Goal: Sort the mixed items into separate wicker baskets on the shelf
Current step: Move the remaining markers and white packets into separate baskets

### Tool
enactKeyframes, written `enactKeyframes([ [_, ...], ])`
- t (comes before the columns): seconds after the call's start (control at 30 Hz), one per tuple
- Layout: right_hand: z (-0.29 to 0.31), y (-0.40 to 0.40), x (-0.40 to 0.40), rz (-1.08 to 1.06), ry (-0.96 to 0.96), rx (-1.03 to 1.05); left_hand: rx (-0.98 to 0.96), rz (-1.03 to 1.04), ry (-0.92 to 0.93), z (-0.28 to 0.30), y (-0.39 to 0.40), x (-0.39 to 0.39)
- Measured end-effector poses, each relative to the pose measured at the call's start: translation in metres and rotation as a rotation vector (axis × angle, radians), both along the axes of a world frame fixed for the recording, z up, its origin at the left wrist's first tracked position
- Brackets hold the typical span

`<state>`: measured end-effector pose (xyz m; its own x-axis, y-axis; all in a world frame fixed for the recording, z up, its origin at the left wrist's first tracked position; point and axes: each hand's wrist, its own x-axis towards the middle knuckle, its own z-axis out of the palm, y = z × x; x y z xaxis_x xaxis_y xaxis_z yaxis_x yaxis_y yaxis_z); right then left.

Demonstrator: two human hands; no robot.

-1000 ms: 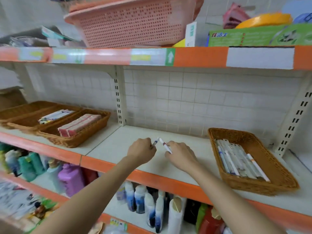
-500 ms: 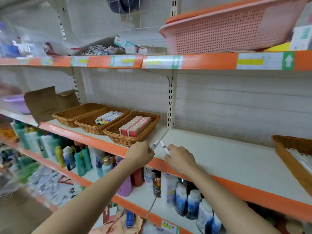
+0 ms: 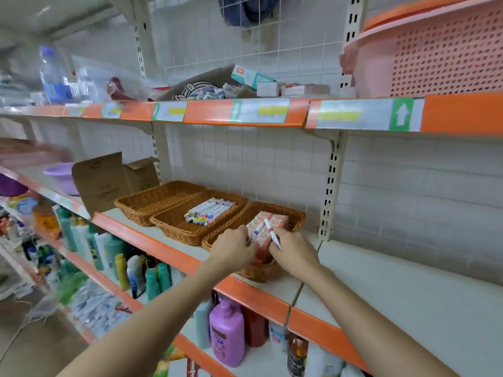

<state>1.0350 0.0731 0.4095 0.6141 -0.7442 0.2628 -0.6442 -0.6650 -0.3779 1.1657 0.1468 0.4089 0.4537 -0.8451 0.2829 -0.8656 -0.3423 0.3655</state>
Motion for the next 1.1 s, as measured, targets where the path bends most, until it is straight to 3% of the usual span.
enactKeyframes([
  [0.27,-0.001,-0.039,0.087,0.115,0.038,0.025,0.028,0.073,0.033,-0.001,-0.034,0.093],
  [0.63,-0.008,-0.065,0.19,0.073,0.035,0.073,0.048,0.09,0.098,-0.009,-0.064,0.211],
  [0.93,-0.011,-0.07,0.267,-0.058,0.093,0.048,0.166,-0.051,0.08,-0.008,-0.089,0.296],
  [1.1,-0.015,-0.082,0.292,-0.12,0.096,0.084,0.139,-0.138,0.074,-0.016,-0.108,0.316],
])
